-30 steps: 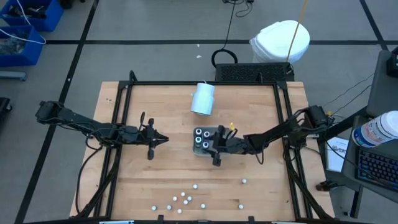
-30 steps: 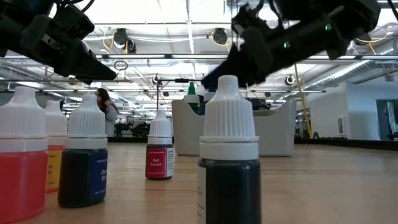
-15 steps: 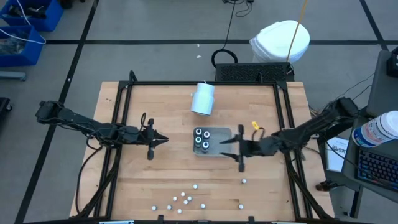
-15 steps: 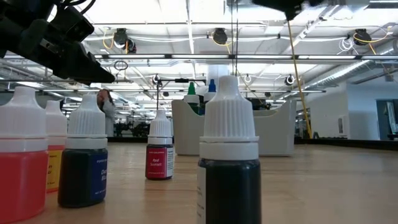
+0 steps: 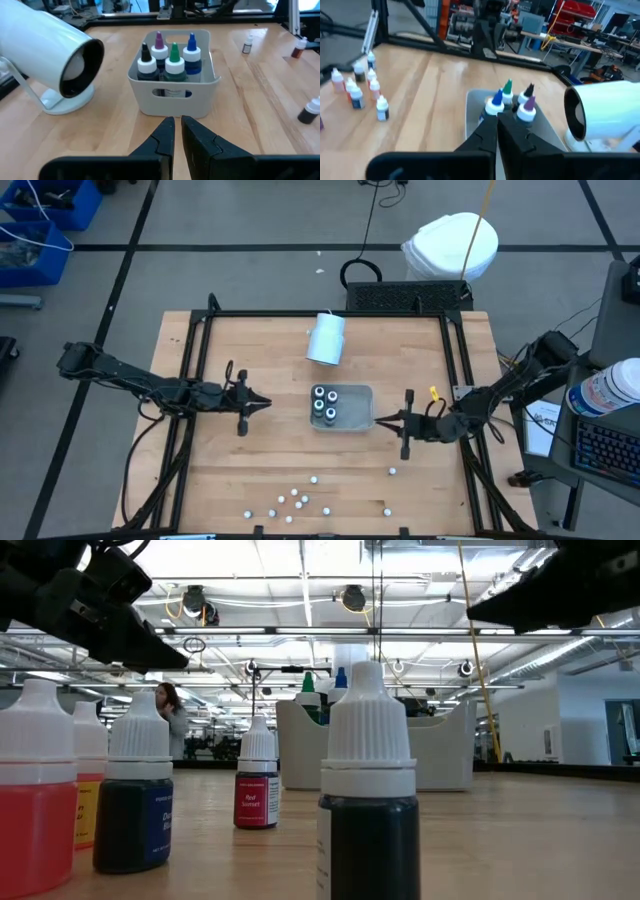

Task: Pick & Place food coloring
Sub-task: Put the small black food coloring bottle into the gray bin

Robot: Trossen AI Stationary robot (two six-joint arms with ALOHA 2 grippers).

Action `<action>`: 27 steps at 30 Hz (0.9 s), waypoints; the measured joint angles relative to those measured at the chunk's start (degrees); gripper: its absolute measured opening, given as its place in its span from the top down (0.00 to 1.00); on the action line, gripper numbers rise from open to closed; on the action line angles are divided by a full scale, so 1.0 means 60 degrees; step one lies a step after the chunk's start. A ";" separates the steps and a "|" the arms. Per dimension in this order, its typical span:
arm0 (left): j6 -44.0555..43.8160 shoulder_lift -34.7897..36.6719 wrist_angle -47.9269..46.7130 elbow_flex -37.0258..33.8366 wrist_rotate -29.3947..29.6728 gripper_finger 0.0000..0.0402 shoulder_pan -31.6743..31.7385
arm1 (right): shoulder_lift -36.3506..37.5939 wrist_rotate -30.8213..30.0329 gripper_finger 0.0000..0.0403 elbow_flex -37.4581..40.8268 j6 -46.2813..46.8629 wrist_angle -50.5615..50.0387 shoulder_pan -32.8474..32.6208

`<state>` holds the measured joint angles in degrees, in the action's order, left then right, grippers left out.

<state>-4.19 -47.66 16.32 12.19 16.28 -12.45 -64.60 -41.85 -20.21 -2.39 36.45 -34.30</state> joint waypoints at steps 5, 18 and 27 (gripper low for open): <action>0.0082 0.0000 0.0083 0.0000 0.0061 0.90 0.0000 | 0.0161 0.0432 0.97 0.0026 0.0027 -0.0338 -0.0121; -0.0453 0.0000 0.0040 0.0000 0.0058 0.90 0.0000 | 0.0769 0.1751 0.71 0.0022 0.3198 -0.2199 -0.2330; -0.0830 0.0000 0.0080 0.0000 0.0054 0.90 0.0000 | 0.0311 0.1694 0.47 0.0022 0.4536 -0.2743 -0.2758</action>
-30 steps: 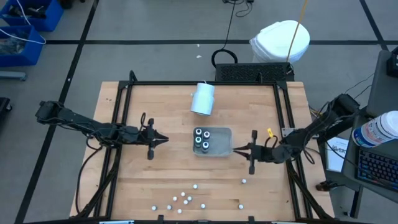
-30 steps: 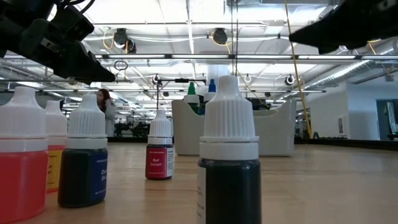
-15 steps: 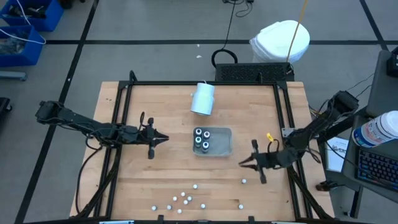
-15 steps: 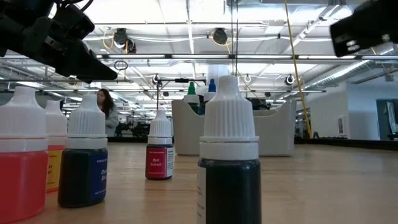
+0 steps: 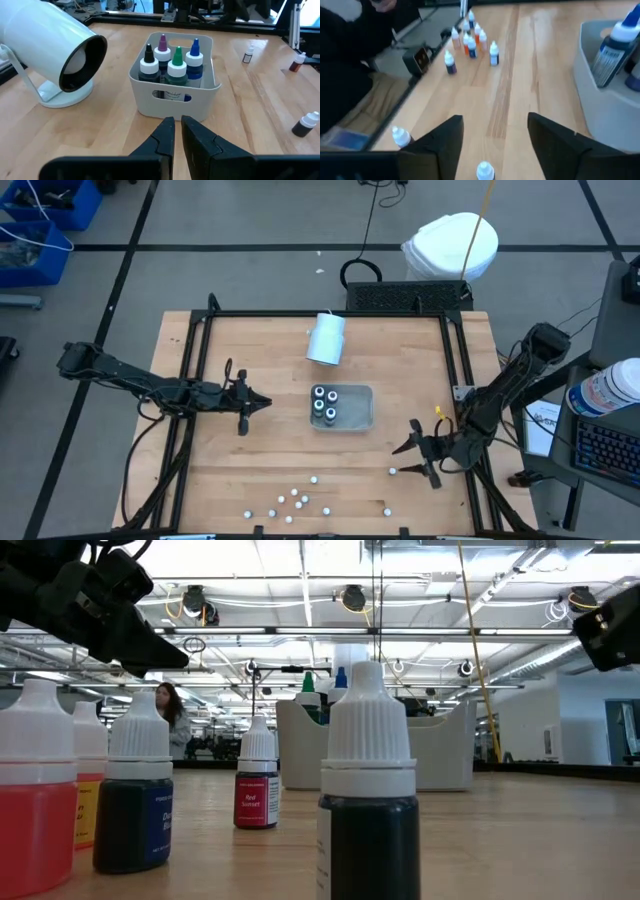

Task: Pick & Place food coloring
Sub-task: Put the small black food coloring bottle into the gray bin

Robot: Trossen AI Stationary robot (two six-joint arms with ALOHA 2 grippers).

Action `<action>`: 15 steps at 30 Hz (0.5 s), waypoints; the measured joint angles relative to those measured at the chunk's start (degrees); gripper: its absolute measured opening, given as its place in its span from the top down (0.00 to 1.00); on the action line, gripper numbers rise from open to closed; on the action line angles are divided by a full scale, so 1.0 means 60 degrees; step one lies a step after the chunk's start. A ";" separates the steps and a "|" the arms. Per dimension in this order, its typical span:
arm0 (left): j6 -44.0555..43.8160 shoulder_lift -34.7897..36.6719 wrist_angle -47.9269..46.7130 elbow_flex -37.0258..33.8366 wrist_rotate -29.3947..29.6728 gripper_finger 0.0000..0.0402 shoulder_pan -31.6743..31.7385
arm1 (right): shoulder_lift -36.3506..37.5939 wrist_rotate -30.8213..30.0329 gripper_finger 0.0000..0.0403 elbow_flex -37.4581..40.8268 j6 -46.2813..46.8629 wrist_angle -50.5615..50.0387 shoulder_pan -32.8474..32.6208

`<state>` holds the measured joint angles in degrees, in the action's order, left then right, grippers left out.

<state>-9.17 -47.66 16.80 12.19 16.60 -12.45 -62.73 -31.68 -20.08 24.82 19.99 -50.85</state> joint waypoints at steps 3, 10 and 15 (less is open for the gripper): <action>0.0000 0.0000 -0.0003 0.0000 0.0000 0.90 0.0000 | -0.0507 0.0036 0.43 0.0000 -0.0051 0.0050 -0.0004; 0.0044 0.0000 -0.0039 0.0000 0.0000 0.90 0.0000 | -0.1640 0.0206 0.41 0.0000 -0.0099 0.0593 -0.0046; 0.0065 -0.0001 -0.0039 0.0000 0.0000 0.90 0.0000 | -0.2637 0.0579 0.45 0.0000 0.0001 0.1630 -0.0047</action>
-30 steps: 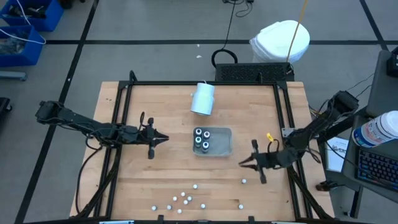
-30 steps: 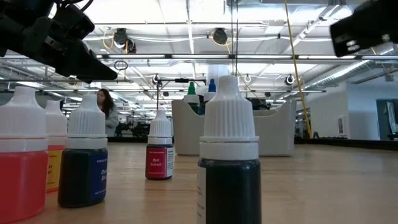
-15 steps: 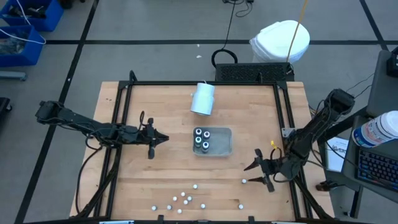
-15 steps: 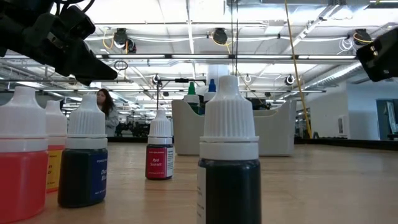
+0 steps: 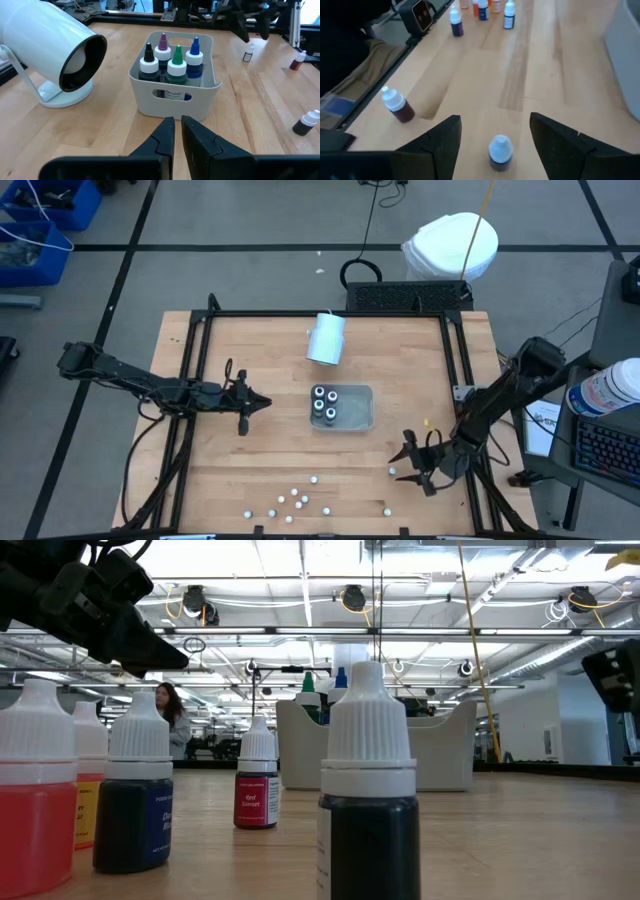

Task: Pick & Place food coloring
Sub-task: Put the small black food coloring bottle into the gray bin

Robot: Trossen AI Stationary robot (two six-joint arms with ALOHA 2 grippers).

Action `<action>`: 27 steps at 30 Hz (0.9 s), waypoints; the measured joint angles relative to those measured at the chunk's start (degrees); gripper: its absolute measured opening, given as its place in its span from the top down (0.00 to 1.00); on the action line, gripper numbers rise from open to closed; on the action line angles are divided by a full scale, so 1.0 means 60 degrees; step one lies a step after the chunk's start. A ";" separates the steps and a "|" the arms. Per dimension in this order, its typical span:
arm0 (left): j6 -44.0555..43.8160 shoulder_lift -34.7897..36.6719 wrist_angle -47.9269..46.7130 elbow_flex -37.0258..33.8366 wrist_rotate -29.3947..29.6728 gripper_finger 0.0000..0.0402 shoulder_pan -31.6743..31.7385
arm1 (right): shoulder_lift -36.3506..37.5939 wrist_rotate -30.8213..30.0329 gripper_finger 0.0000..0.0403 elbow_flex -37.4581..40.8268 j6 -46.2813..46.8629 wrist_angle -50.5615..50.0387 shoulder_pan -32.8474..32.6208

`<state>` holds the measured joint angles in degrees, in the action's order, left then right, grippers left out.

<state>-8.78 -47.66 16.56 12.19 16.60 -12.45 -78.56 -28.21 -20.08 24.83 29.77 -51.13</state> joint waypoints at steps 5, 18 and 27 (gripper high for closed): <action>-0.0036 0.0001 -0.0001 0.0000 0.0000 0.90 0.0000 | -0.0736 0.0236 0.47 0.0000 0.0031 0.0573 0.0004; -0.0018 -0.0001 -0.0001 0.0000 -0.0004 0.90 0.0000 | -0.0861 0.0075 0.58 0.0000 0.0250 0.0393 0.0004; -0.0004 0.0001 -0.0001 0.0000 -0.0004 0.90 0.0000 | -0.0861 -0.0282 0.71 0.0000 0.0252 0.0275 0.0004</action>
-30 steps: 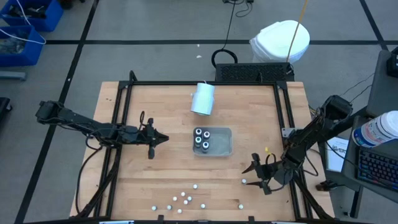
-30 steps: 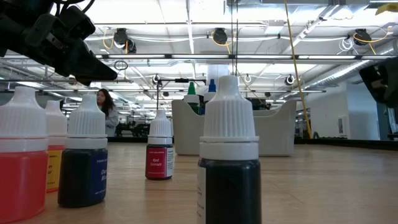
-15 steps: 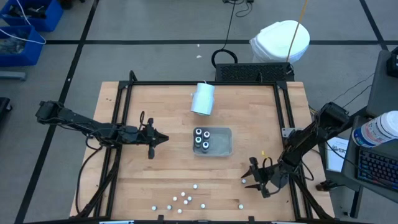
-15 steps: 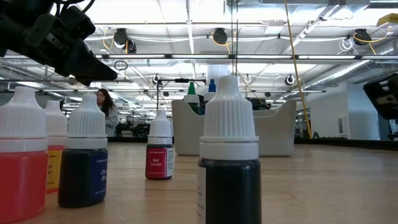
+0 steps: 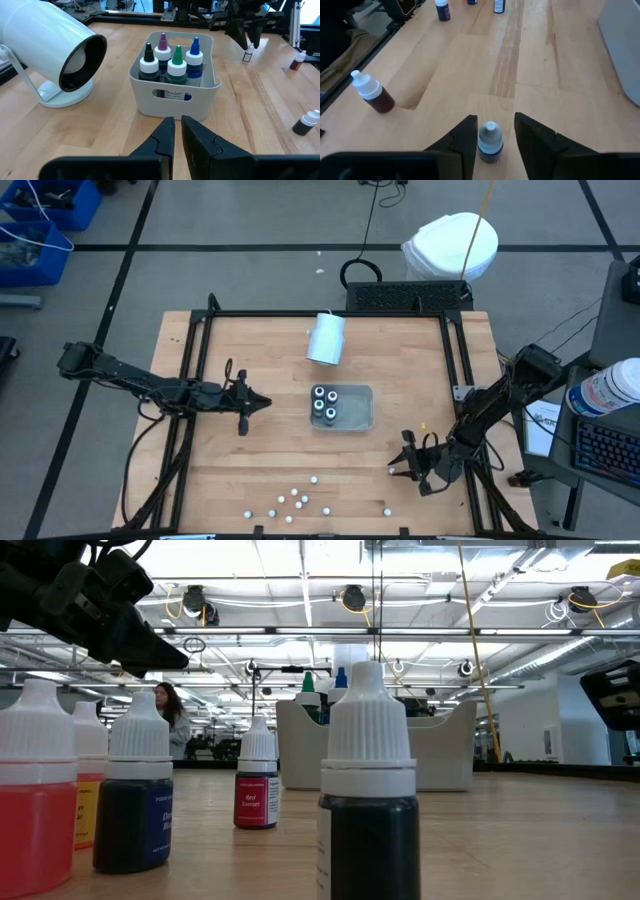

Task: Pick & Place food coloring
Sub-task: Put the small black food coloring bottle into the gray bin

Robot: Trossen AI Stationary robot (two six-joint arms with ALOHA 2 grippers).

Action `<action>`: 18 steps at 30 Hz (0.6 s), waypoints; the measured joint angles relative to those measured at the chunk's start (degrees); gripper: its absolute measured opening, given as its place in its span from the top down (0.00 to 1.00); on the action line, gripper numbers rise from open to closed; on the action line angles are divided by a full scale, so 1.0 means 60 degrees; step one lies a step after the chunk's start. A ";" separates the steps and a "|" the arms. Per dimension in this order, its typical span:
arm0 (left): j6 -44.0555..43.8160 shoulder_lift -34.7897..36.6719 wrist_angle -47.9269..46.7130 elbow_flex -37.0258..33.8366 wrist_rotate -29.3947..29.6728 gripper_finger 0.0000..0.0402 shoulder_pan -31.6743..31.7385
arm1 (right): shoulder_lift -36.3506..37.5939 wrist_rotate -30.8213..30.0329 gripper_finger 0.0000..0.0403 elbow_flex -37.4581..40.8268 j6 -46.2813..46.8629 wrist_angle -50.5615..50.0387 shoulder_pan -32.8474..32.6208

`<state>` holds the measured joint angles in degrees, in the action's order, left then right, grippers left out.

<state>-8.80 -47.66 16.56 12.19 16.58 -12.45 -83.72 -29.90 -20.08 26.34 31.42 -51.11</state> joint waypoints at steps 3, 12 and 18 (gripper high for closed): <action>0.0000 -0.0002 0.0000 0.0000 0.0000 0.90 0.0000 | 0.0000 0.0005 0.75 0.0000 0.0001 -0.0005 0.0000; 0.0000 0.0000 0.0000 0.0000 0.0000 0.90 -0.0001 | 0.0000 0.0007 0.90 0.0000 0.0006 -0.0036 0.0000; 0.0000 0.0000 0.0000 0.0000 0.0000 0.90 -0.0003 | 0.0193 0.0046 0.90 -0.0016 -0.0446 0.0794 0.0219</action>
<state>-8.80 -47.66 16.56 12.19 16.58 -12.47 -82.57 -29.62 -20.17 23.66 36.18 -49.80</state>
